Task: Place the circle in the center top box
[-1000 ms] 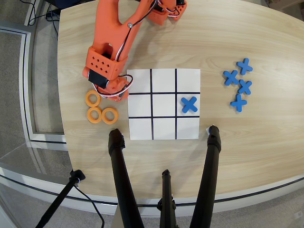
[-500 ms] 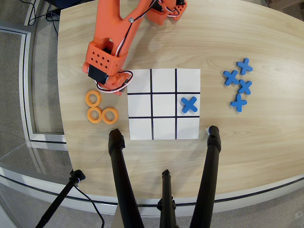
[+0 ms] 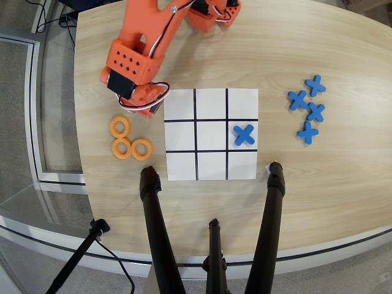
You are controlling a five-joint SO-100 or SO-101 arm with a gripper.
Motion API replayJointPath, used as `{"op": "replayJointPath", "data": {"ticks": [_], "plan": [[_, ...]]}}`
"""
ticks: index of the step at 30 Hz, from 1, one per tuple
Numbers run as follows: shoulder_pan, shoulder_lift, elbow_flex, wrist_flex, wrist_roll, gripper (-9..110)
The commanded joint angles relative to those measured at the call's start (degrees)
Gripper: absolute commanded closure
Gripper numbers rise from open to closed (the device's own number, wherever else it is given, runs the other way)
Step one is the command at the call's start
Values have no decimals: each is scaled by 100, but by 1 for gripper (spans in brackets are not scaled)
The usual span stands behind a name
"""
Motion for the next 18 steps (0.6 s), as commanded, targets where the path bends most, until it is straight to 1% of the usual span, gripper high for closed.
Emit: {"op": "replayJointPath", "data": {"ticks": [1, 5, 10, 18], "plan": [[-202, 589, -316, 255, 141, 102], [-642, 1063, -325, 264, 369, 102], [-1459, 1274, -510, 193, 773, 102], [-2628, 431, -1740, 176, 1257, 102]]}}
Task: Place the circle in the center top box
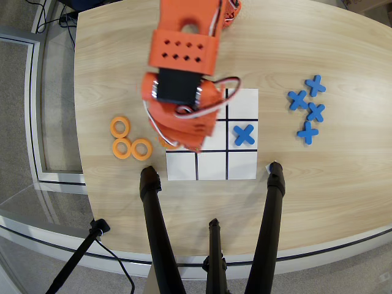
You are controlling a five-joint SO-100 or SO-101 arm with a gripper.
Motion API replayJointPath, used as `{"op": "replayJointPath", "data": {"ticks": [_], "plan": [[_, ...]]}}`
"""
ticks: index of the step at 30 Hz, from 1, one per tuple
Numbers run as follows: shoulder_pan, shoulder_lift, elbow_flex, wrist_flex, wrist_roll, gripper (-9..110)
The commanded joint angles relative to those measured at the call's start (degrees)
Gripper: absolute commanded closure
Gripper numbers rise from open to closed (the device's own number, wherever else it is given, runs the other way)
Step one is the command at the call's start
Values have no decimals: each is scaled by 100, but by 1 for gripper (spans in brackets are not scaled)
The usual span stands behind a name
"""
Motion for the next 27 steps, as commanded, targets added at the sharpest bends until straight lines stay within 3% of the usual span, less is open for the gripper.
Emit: {"op": "replayJointPath", "data": {"ticks": [1, 15, 27], "plan": [[-343, -352, -721, -26, 70, 102], [-1354, -2619, -2232, -272, 677, 102], [-1134, -4368, -3674, -229, 694, 102]]}}
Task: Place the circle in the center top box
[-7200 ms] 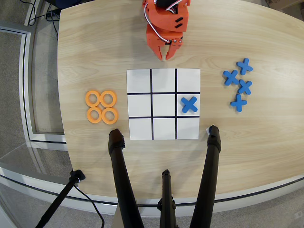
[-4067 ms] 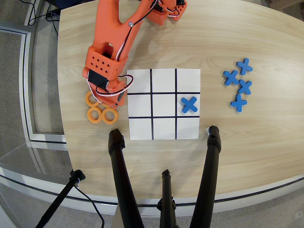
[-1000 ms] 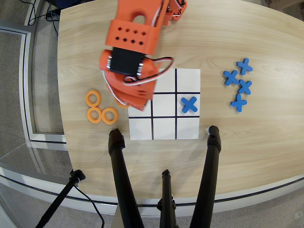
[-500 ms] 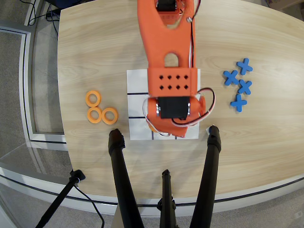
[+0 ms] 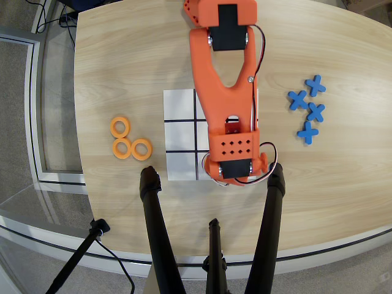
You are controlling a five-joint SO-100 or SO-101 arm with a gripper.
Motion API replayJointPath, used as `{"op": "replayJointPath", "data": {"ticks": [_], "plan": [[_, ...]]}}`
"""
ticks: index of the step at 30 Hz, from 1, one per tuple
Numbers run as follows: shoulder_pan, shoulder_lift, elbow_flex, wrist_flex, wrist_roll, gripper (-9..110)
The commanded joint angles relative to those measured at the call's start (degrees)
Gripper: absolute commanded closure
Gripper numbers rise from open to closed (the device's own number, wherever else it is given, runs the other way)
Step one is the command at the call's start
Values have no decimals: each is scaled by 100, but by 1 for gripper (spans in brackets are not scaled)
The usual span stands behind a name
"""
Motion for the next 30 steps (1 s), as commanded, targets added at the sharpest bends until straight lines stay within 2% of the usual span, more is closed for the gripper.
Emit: {"op": "replayJointPath", "data": {"ticks": [1, 15, 30], "plan": [[158, -97, -378, -18, 0, 102], [176, -431, -870, 343, 35, 102], [211, -404, -984, 369, 44, 96]]}}
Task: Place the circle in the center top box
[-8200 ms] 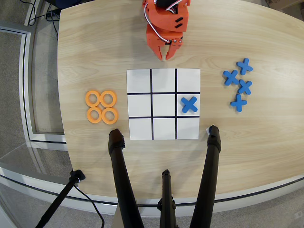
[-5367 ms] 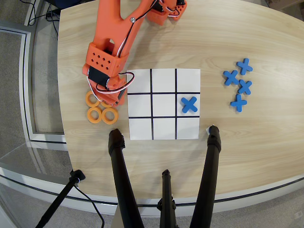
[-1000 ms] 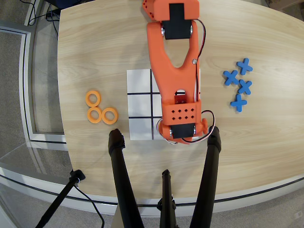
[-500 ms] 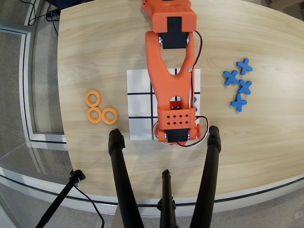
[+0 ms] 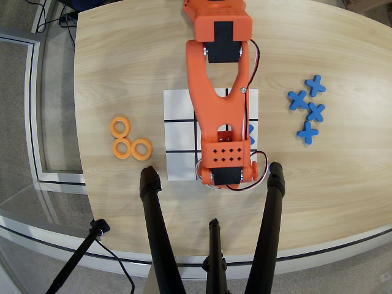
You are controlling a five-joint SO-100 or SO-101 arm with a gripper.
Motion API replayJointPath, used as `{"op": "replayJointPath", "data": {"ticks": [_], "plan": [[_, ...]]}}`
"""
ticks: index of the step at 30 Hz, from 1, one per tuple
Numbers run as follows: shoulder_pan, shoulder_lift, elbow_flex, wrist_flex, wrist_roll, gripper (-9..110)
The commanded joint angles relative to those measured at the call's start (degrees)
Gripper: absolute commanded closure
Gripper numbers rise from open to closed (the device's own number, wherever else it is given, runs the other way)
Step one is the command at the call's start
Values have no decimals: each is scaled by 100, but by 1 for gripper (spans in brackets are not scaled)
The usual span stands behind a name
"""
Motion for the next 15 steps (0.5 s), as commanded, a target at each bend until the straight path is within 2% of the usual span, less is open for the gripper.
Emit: {"op": "replayJointPath", "data": {"ticks": [1, 15], "plan": [[18, 97, -264, 62, 53, 95], [105, 1529, -229, 1468, 105, 90]]}}
